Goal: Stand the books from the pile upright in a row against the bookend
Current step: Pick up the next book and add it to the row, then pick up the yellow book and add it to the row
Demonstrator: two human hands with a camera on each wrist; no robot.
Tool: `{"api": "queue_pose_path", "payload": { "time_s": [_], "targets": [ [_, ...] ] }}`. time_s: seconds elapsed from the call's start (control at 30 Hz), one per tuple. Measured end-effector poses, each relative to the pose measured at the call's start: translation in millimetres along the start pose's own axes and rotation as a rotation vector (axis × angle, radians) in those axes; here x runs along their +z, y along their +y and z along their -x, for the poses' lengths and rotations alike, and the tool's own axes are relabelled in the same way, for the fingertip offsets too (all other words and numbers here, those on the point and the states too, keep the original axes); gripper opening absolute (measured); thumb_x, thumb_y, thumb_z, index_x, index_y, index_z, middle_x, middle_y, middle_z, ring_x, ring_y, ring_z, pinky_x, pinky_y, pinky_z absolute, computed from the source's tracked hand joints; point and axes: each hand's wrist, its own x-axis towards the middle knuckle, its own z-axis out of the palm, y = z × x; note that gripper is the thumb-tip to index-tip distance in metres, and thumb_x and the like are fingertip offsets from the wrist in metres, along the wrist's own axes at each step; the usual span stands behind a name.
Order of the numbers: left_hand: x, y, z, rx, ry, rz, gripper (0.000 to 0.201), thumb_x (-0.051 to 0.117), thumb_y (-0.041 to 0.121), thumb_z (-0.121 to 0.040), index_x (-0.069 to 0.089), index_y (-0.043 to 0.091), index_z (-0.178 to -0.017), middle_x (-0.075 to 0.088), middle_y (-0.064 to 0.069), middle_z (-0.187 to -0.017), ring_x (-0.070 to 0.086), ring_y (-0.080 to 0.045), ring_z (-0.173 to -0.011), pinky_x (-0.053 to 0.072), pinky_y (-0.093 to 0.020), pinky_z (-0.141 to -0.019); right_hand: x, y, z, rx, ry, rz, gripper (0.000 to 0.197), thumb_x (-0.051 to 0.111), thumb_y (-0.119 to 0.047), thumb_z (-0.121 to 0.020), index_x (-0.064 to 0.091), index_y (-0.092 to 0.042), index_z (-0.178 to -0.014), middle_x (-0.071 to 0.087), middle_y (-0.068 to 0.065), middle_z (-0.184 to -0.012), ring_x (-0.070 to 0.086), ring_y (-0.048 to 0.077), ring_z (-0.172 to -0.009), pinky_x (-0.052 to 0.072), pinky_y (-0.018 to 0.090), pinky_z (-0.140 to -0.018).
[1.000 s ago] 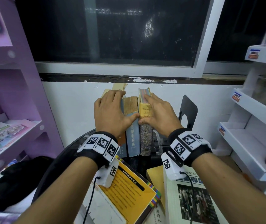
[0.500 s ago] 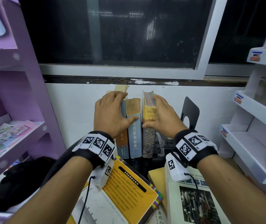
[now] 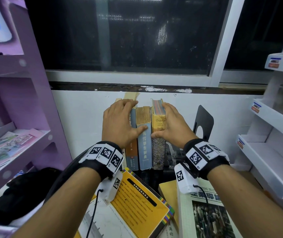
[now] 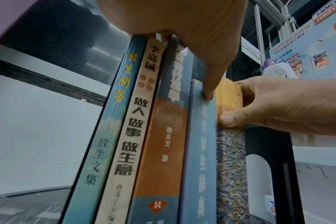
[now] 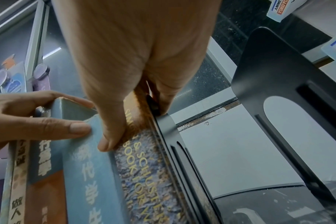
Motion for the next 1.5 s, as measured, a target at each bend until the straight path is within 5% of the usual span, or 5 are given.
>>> {"api": "queue_pose_path", "payload": {
  "time_s": [0.63,1.1,1.23,1.37,1.5],
  "targets": [
    [-60.6,-5.8,34.7,-0.114,-0.099,0.140,0.055,0.069,0.030,-0.081,0.046,0.023,-0.130,0.045,-0.001,-0.134,0.044,-0.020,-0.122,0.036,-0.039,-0.101,-32.8,-26.2,55.0,0.077,0.048,-0.031,0.082,0.076,-0.033,-0.081,0.031,-0.010,-0.145,0.040,0.009,-0.146,0.041,0.022,-0.132,0.031,0.030,-0.107],
    [-86.7,14.9,105.0,-0.459,-1.050,0.210,0.055,0.048,0.041,-0.096,0.040,0.008,-0.140,0.046,0.000,-0.127,0.045,-0.019,-0.117,0.035,-0.020,-0.087,-11.2,-61.8,126.6,0.236,-0.807,0.220,0.090,0.048,-0.069,-0.085,0.043,0.003,-0.139,0.049,0.022,-0.140,0.055,0.038,-0.120,0.046,0.045,-0.101],
    [-89.4,12.0,118.4,-0.505,-1.137,0.207,0.050,0.049,0.030,-0.098,0.040,0.007,-0.141,0.048,-0.006,-0.141,0.046,-0.025,-0.127,0.036,-0.032,-0.106,1.3,-66.6,139.1,0.219,-0.853,0.317,0.083,0.047,-0.072,-0.084,0.054,-0.004,-0.131,0.056,0.013,-0.134,0.054,0.029,-0.122,0.042,0.042,-0.105],
    [-95.0,6.7,122.1,-0.499,-1.209,0.171,0.063,0.064,0.044,-0.086,0.035,0.028,-0.140,0.047,0.010,-0.127,0.045,-0.012,-0.116,0.033,-0.023,-0.097,10.5,-65.6,142.4,0.206,-0.840,0.314,0.074,0.066,-0.066,-0.075,0.057,-0.011,-0.123,0.063,0.009,-0.120,0.060,0.025,-0.110,0.047,0.039,-0.098],
    [-105.0,15.8,123.5,-0.471,-1.189,0.202,0.059,0.051,0.016,-0.097,0.019,0.023,-0.146,0.046,-0.004,-0.140,0.038,-0.009,-0.105,0.028,-0.013,-0.077,16.3,-66.1,144.2,0.215,-0.791,0.294,0.068,0.075,-0.055,-0.073,0.061,-0.006,-0.117,0.066,0.013,-0.115,0.062,0.025,-0.104,0.049,0.036,-0.089]
  ]
}}
